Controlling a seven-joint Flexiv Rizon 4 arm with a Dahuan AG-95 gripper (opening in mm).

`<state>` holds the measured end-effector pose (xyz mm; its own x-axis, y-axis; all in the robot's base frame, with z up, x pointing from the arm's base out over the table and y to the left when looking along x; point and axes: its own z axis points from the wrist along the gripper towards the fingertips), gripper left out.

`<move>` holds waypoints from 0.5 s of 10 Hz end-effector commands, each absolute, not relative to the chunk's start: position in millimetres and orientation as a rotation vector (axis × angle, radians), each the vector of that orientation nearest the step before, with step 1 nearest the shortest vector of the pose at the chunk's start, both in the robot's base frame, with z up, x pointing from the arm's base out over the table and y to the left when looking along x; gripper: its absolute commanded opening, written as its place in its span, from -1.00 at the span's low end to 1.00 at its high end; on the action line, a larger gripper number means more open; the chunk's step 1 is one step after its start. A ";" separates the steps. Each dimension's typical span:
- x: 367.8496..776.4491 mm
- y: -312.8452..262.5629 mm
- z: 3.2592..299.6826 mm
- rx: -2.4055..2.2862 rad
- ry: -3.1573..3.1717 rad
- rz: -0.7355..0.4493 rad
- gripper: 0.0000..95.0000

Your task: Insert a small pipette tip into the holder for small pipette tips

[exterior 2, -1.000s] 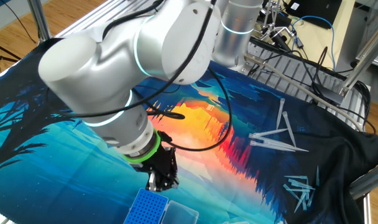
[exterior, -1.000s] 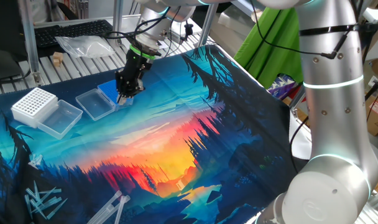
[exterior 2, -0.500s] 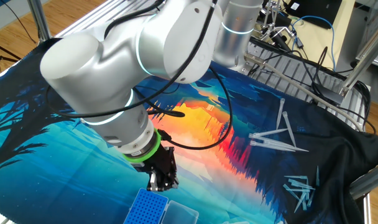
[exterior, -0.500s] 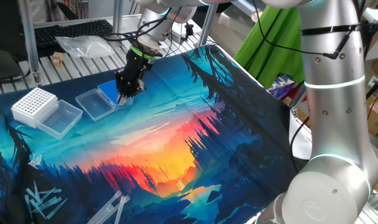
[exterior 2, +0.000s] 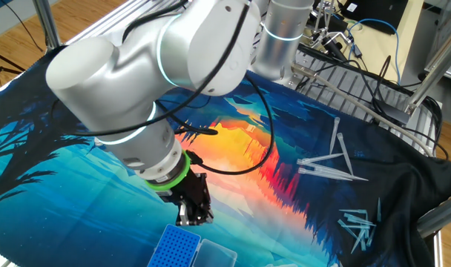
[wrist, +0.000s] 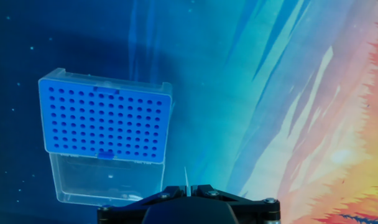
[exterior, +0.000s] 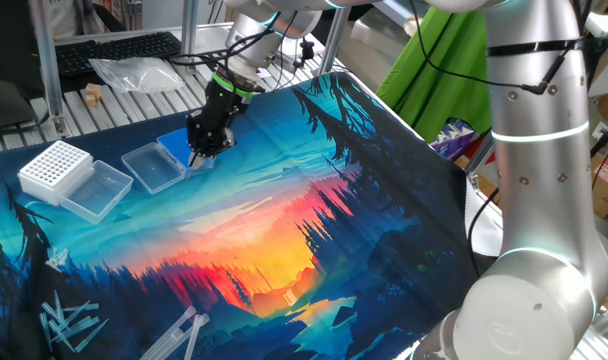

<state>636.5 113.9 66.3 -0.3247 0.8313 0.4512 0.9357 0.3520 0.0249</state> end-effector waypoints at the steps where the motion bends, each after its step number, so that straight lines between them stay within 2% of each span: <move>1: 636.3 114.3 66.3 -1.562 -2.247 -0.409 -1.00; 5: 636.3 114.3 66.3 -1.588 -2.217 -0.404 -1.00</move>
